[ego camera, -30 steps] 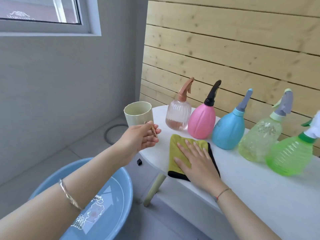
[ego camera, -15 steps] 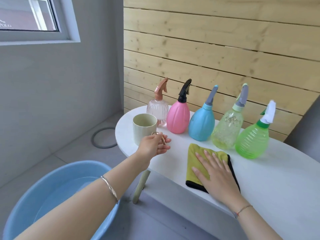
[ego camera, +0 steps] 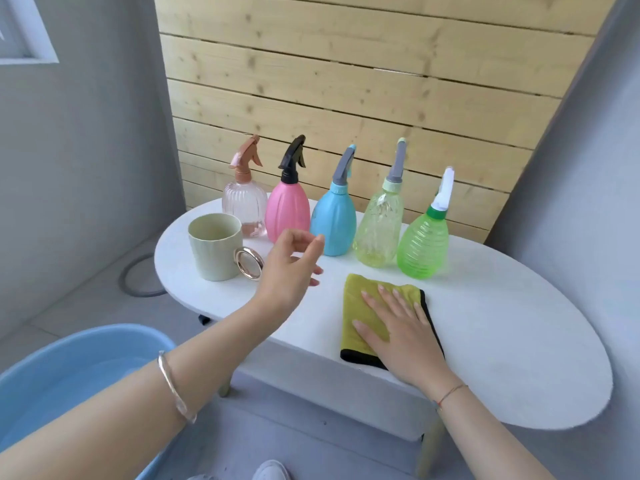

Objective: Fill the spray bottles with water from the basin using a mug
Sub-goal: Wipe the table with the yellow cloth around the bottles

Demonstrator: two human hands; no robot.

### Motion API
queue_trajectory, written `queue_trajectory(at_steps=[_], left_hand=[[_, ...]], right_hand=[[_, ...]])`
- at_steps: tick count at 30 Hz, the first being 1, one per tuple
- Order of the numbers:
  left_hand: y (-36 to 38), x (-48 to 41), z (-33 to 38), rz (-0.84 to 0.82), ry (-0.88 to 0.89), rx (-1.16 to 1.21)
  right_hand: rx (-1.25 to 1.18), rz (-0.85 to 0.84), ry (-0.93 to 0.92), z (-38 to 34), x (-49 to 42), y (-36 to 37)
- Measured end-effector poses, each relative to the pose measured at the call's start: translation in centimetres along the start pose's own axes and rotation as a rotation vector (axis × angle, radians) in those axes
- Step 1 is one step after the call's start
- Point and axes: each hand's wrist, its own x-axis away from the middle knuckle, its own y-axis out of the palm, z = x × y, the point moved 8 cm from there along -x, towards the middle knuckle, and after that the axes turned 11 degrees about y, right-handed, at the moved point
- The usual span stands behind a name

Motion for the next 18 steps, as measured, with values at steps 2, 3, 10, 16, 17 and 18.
queue_trajectory(at_steps=[2,3,10,16,17,18], left_hand=[[4.6,-0.5,0.8,-0.205,0.035,-0.076],[6.5,-0.7,0.9,-0.283,0.051,-0.138],[16.6,-3.3,2.8,-0.437,0.231,-0.289],[20.3,-7.5,2.4,-0.459,0.259,-0.406],[20.9,-8.1,2.3,-0.478,0.273,-0.447],[21.4,-8.6,2.4,-0.49,0.285,-0.491]], right_hand=[[0.008,0.007,0.027,1.7,0.2,-0.3],[0.016,0.015,0.038,2.4,0.4,-0.4],[0.009,0.049,0.163,9.6,1.3,-2.3],[0.003,0.049,0.148,10.4,1.1,-2.6],[-0.004,0.046,0.146,10.4,1.1,-2.6],[-0.005,0.041,0.144,10.3,1.1,-2.6]])
